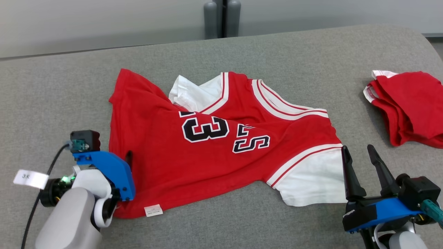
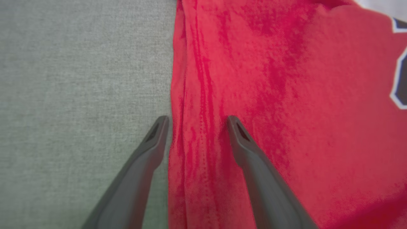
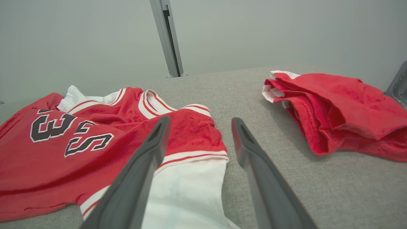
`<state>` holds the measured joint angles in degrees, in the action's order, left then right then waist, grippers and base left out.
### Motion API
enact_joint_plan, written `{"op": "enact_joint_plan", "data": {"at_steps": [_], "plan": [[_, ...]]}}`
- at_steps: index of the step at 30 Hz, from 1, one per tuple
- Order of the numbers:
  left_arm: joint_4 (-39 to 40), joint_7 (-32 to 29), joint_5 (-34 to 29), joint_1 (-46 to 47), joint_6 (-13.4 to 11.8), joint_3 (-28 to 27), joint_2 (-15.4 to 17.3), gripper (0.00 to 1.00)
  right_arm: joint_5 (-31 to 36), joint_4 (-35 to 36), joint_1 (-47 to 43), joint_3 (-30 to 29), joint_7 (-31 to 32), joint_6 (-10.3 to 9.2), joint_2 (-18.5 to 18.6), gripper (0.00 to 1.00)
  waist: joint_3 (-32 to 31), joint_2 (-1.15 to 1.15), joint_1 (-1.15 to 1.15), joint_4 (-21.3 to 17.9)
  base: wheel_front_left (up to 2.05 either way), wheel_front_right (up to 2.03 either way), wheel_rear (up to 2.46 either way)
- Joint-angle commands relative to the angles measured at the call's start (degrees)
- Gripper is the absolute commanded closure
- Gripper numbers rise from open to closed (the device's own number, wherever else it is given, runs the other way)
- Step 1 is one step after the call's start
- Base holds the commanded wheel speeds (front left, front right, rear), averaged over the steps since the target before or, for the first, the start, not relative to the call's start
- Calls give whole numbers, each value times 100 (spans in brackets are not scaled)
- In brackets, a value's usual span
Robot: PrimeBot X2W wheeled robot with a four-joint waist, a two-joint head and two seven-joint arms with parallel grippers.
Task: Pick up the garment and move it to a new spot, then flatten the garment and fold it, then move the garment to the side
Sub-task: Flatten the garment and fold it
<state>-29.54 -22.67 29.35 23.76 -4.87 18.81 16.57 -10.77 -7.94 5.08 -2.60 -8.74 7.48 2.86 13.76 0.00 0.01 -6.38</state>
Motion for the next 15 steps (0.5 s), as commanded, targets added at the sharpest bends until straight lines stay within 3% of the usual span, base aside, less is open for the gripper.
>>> {"op": "enact_joint_plan", "data": {"at_steps": [1, 5, 6, 7, 9, 15], "plan": [[-81, -55, 17, 107, 5, -32, 29, 0, -56, -5, 88, 7, -48, 3, 6, 0, 31, 0, -1, -17, 0, 0, 0], [-522, -453, 148, 146, -36, -28, 21, 0, -66, -106, 169, 15, -125, 3, 7, 0, 127, 0, -1, -76, 0, 0, 0], [-587, -584, 229, 120, 46, -5, -16, 40, -71, -115, 179, 10, -147, 3, 6, 0, 141, 0, -1, -78, 0, 0, 0], [-604, -697, 340, 93, 167, 15, -69, 100, -71, -124, 184, 0, -157, 3, 6, 0, 153, 0, -1, -76, 0, 0, 0], [-493, -579, 379, 150, 324, 26, -105, 100, -70, -124, 194, -29, -168, 3, 7, 0, 181, 0, -1, -51, 0, 0, 0], [-180, 1167, -70, 575, 50, -229, -24, 100, -77, -132, 265, 0, -208, 3, 7, 0, 228, 0, -1, 66, 0, 0, 0]]}}
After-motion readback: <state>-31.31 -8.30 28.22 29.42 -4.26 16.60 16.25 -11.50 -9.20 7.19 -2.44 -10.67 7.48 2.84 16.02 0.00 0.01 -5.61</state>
